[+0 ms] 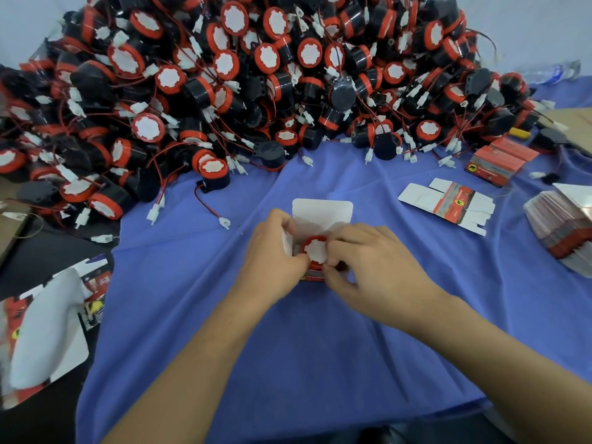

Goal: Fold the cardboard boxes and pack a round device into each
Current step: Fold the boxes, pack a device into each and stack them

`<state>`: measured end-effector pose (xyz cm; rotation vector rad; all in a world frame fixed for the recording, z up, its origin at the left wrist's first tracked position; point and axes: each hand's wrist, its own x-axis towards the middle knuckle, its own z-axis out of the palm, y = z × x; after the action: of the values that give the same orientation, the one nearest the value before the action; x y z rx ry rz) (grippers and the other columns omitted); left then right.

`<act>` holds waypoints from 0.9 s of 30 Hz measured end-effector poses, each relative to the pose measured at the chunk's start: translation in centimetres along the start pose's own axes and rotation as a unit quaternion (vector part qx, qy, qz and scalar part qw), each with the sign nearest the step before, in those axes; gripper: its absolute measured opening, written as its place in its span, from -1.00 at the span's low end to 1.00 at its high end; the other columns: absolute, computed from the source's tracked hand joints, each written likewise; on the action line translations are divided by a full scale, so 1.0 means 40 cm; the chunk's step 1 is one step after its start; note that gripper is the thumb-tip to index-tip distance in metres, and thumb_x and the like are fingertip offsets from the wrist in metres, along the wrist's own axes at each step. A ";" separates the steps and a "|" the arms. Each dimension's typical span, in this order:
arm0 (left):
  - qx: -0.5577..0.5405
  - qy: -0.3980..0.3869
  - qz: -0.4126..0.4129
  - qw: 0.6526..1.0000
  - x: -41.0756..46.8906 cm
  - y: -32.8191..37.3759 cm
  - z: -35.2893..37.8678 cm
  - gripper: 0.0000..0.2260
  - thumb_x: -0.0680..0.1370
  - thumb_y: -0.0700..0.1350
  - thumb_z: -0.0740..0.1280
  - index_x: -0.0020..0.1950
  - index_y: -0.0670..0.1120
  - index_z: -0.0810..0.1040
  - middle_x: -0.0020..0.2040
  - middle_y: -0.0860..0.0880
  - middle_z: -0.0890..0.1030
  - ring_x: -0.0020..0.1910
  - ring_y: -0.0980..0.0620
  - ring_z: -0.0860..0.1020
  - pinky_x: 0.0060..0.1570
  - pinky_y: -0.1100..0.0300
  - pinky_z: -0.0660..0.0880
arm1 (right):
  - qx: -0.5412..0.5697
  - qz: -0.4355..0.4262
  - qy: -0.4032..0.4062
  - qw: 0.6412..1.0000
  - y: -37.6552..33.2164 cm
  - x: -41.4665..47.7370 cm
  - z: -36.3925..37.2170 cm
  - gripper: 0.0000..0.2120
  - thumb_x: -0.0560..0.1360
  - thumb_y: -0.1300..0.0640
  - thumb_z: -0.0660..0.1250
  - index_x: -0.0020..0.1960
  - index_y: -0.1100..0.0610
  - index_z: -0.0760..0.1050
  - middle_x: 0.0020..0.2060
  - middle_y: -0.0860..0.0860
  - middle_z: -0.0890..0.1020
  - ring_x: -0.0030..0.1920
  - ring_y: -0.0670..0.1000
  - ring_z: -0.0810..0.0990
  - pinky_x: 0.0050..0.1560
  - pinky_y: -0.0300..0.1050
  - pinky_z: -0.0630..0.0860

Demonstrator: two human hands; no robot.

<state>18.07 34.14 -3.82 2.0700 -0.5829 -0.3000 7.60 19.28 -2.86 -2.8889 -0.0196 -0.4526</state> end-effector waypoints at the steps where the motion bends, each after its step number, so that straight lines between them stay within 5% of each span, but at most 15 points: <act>1: -0.017 0.013 0.015 1.000 -0.009 -0.004 0.007 -0.70 0.46 -0.26 0.40 0.06 0.02 0.39 -0.02 0.06 0.56 -0.14 0.07 0.51 -0.23 0.17 0.44 | 0.007 -0.010 0.017 1.000 0.004 -0.009 0.004 -0.90 0.53 0.10 0.36 -0.16 0.06 0.53 0.00 -0.08 0.60 0.03 0.07 0.57 -0.02 0.02 0.44; 6: -0.135 0.032 0.015 0.990 -0.035 -0.004 0.010 -0.79 0.57 -0.07 0.28 0.13 0.21 0.55 0.03 0.26 0.63 0.05 0.25 0.59 -0.07 0.38 0.53 | 0.111 0.029 0.067 0.991 0.016 -0.063 0.049 -0.92 0.60 0.12 0.41 0.03 0.02 0.69 0.42 0.04 0.38 0.46 0.06 0.33 0.41 -0.21 0.29; 9: -0.188 0.030 -0.017 0.982 -0.027 -0.001 -0.003 -0.68 0.61 -0.11 0.13 0.15 0.17 0.63 0.02 0.13 0.68 0.08 0.04 0.66 0.13 -0.10 0.62 | 0.276 0.133 0.097 0.947 0.001 -0.070 0.056 -0.87 0.62 0.11 0.38 0.04 -0.07 0.70 0.32 -0.11 0.38 0.34 -0.16 0.43 0.23 -0.43 0.37; 11: -0.179 0.025 -0.012 0.983 -0.028 -0.009 -0.009 -0.63 0.67 -0.20 0.15 0.18 0.20 0.64 0.02 0.06 0.70 0.08 -0.03 0.67 0.16 -0.20 0.60 | 0.335 0.175 0.158 0.912 -0.004 -0.063 0.053 -0.80 0.64 0.12 0.35 0.17 -0.14 0.64 0.23 -0.19 0.46 0.20 -0.21 0.54 0.02 -0.46 0.46; 15: -0.159 0.009 -0.006 0.987 -0.030 -0.033 -0.011 -0.64 0.69 -0.17 0.27 0.22 0.31 0.61 0.02 0.07 0.71 0.11 0.04 0.65 0.18 -0.12 0.61 | 0.432 0.254 0.208 0.840 -0.005 -0.051 0.057 -0.78 0.68 0.05 0.26 0.28 -0.19 0.50 0.22 -0.17 0.58 0.02 -0.09 0.66 0.03 -0.34 0.52; 19: -0.148 -0.005 0.020 0.989 -0.031 -0.041 -0.012 -0.69 0.66 -0.15 0.33 0.23 0.28 0.58 -0.01 0.11 0.70 0.08 0.15 0.63 0.21 0.06 0.58 | 0.568 0.308 0.192 0.739 0.005 -0.032 0.059 -0.80 0.71 0.06 0.20 0.20 -0.06 0.59 -0.03 -0.16 0.68 -0.03 -0.09 0.68 0.02 -0.10 0.66; 23: -0.184 -0.021 0.036 0.982 -0.035 -0.037 -0.005 -0.76 0.64 -0.23 0.35 0.15 0.12 0.50 0.12 0.09 0.69 0.17 0.17 0.62 0.10 0.31 0.52 | 0.585 0.306 0.139 0.738 0.029 -0.025 0.076 -0.71 0.61 0.19 0.39 0.29 -0.04 0.57 0.16 -0.03 0.65 0.20 0.07 0.64 0.30 0.09 0.57; 27: -0.197 -0.027 0.037 0.979 -0.039 -0.030 0.011 -0.73 0.62 -0.31 0.32 0.09 0.04 0.35 0.07 0.02 0.71 0.03 0.05 0.67 -0.12 0.24 0.59 | 0.570 0.263 0.083 0.774 0.023 -0.017 0.078 -0.69 0.61 0.28 0.37 0.26 -0.03 0.61 0.11 -0.04 0.72 0.22 0.05 0.62 0.32 0.06 0.56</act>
<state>16.87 35.16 -5.09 1.6585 -0.5802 -0.3958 7.95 19.08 -6.15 -1.5397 0.3911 -0.3771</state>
